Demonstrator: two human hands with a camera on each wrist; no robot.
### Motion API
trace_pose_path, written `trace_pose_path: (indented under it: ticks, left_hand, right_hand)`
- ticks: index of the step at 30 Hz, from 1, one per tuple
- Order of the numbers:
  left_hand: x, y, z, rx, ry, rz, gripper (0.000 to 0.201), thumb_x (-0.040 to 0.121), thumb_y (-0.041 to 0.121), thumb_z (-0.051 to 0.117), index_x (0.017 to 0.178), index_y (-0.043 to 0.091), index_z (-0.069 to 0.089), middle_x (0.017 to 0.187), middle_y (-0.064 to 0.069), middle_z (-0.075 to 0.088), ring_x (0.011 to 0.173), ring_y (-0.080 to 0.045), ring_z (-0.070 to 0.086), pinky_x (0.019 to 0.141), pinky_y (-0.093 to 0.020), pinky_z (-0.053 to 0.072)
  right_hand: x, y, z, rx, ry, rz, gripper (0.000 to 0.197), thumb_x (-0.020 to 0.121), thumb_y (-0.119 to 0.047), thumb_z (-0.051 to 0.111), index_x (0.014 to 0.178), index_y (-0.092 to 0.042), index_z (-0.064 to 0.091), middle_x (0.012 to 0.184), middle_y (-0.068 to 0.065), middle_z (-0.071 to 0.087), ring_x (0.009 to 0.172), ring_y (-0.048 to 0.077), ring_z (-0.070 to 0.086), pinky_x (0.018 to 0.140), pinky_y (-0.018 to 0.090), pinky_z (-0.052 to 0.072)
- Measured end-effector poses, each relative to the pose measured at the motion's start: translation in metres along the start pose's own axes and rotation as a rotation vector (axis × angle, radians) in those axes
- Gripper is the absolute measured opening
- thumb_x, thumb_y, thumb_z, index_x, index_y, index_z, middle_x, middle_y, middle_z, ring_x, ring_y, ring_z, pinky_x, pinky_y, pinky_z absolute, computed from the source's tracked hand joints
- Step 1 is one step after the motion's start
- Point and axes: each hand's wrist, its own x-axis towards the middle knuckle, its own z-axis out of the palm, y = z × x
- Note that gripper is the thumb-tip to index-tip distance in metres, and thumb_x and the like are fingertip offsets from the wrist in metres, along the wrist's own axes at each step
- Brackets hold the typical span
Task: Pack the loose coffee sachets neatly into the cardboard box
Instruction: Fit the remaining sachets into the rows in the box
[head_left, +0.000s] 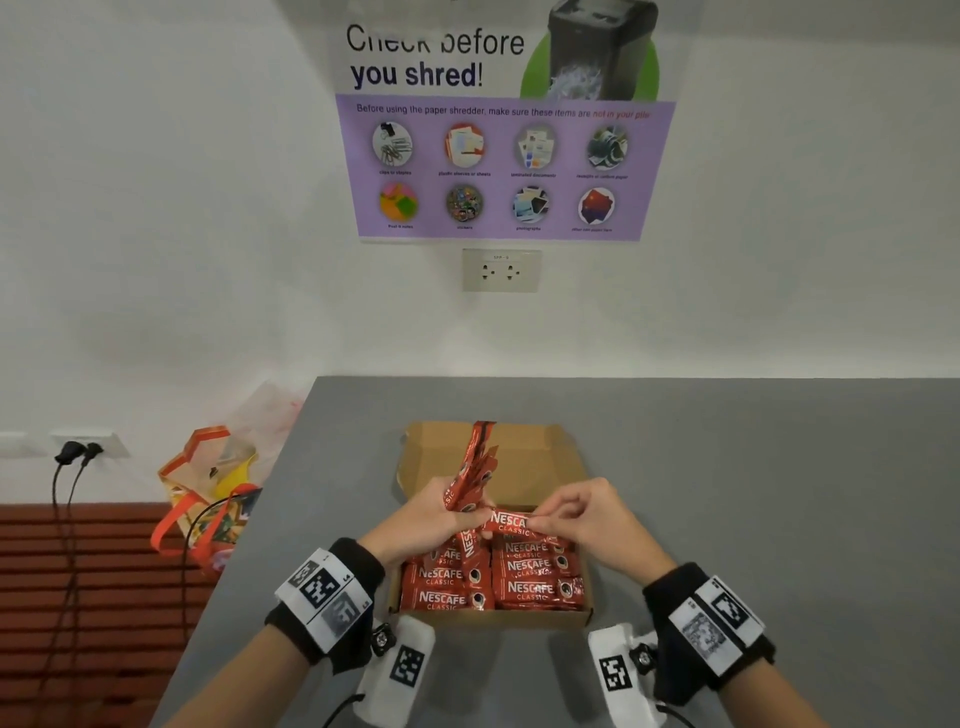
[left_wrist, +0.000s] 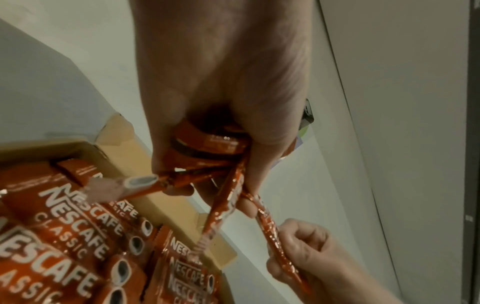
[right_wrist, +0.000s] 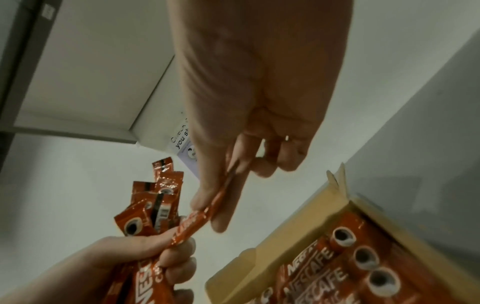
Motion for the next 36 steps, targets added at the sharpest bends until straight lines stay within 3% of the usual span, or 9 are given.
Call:
trace_pose_path:
  ticks: [2,5,8,13,19,25,29,32,36]
  left_hand:
    - [0.001,-0.003,0.004,0.059,0.021,0.015,0.004,0.091,0.021,0.058,0.088,0.018,0.058,0.076,0.006,0.066,0.071,-0.003,0.064,0.073,-0.018,0.049]
    - [0.008,-0.007,0.005,0.110,0.198,0.039,0.005,0.091,0.016,0.056,0.087,0.016,0.057,0.081,0.004,0.061,0.063,-0.003,0.055,0.059,-0.012,0.047]
    - [0.012,-0.006,-0.002,0.080,0.324,0.043,0.007,0.091,0.013,0.055,0.087,0.018,0.056,0.083,0.005,0.061,0.072,-0.002,0.057,0.060,-0.010,0.043]
    - [0.011,-0.010,0.000,0.074,0.307,0.049,0.008,0.091,0.013,0.056,0.087,0.020,0.057,0.079,0.004,0.062,0.075,-0.006,0.059,0.065,-0.010,0.041]
    - [0.013,-0.012,0.007,0.070,0.303,0.057,0.005,0.092,0.012,0.055,0.094,0.014,0.058,0.081,0.006,0.060,0.074,0.000,0.058,0.060,-0.002,0.041]
    - [0.014,-0.007,0.010,0.053,0.291,0.053,0.006,0.091,0.014,0.056,0.097,0.014,0.059,0.081,0.006,0.061,0.072,0.002,0.059,0.062,-0.008,0.043]
    - [0.014,-0.009,0.011,0.045,0.284,0.052,0.005,0.091,0.014,0.057,0.092,0.018,0.058,0.081,0.006,0.062,0.074,0.001,0.060,0.064,-0.010,0.041]
    - [0.016,-0.010,0.011,0.075,0.280,0.055,0.003,0.091,0.017,0.057,0.091,0.019,0.058,0.077,0.005,0.061,0.065,0.002,0.057,0.063,-0.008,0.042]
    - [0.018,-0.007,0.015,0.098,0.224,0.066,0.006,0.091,0.020,0.058,0.086,0.016,0.058,0.070,0.005,0.057,0.058,-0.003,0.054,0.064,-0.015,0.047]
  right_hand:
    - [0.000,0.002,0.000,-0.142,-0.070,-0.011,0.006,0.077,-0.020,0.074,0.074,-0.021,0.069,0.069,-0.005,0.070,0.062,0.000,0.063,0.063,0.015,0.047]
    - [-0.001,0.008,0.001,-0.335,-0.084,-0.011,0.016,0.077,-0.022,0.075,0.069,-0.032,0.065,0.073,-0.011,0.065,0.063,0.000,0.052,0.061,0.009,0.041]
    - [-0.005,0.016,0.000,-0.387,-0.157,0.038,0.006,0.079,-0.019,0.073,0.076,-0.023,0.071,0.073,-0.014,0.062,0.066,0.000,0.054,0.061,0.008,0.043]
    - [-0.007,0.021,0.004,-0.469,-0.264,0.060,0.013,0.080,-0.013,0.071,0.092,-0.008,0.073,0.095,-0.002,0.070,0.078,-0.001,0.059,0.073,0.011,0.049]
    - [-0.001,0.022,-0.002,-0.457,-0.280,0.094,0.017,0.077,-0.014,0.075,0.070,-0.028,0.068,0.083,-0.012,0.066,0.081,0.003,0.060,0.078,0.017,0.051]
    - [0.002,0.026,0.002,-0.500,-0.299,0.085,0.010,0.076,-0.011,0.075,0.086,-0.010,0.075,0.099,-0.002,0.071,0.080,-0.003,0.058,0.080,0.012,0.048]
    - [0.003,0.031,0.005,-0.514,-0.288,0.088,0.013,0.072,-0.013,0.079,0.072,-0.023,0.071,0.081,-0.014,0.064,0.076,-0.002,0.059,0.079,0.015,0.051]
    - [0.004,0.028,0.003,-0.540,-0.242,0.067,0.013,0.076,-0.021,0.076,0.087,-0.018,0.071,0.083,-0.010,0.065,0.073,0.000,0.059,0.073,0.016,0.052]
    - [0.007,-0.001,0.002,-0.419,0.012,-0.092,0.035,0.090,-0.035,0.055,0.122,-0.021,0.054,0.093,-0.009,0.060,0.073,-0.003,0.056,0.064,0.008,0.045]
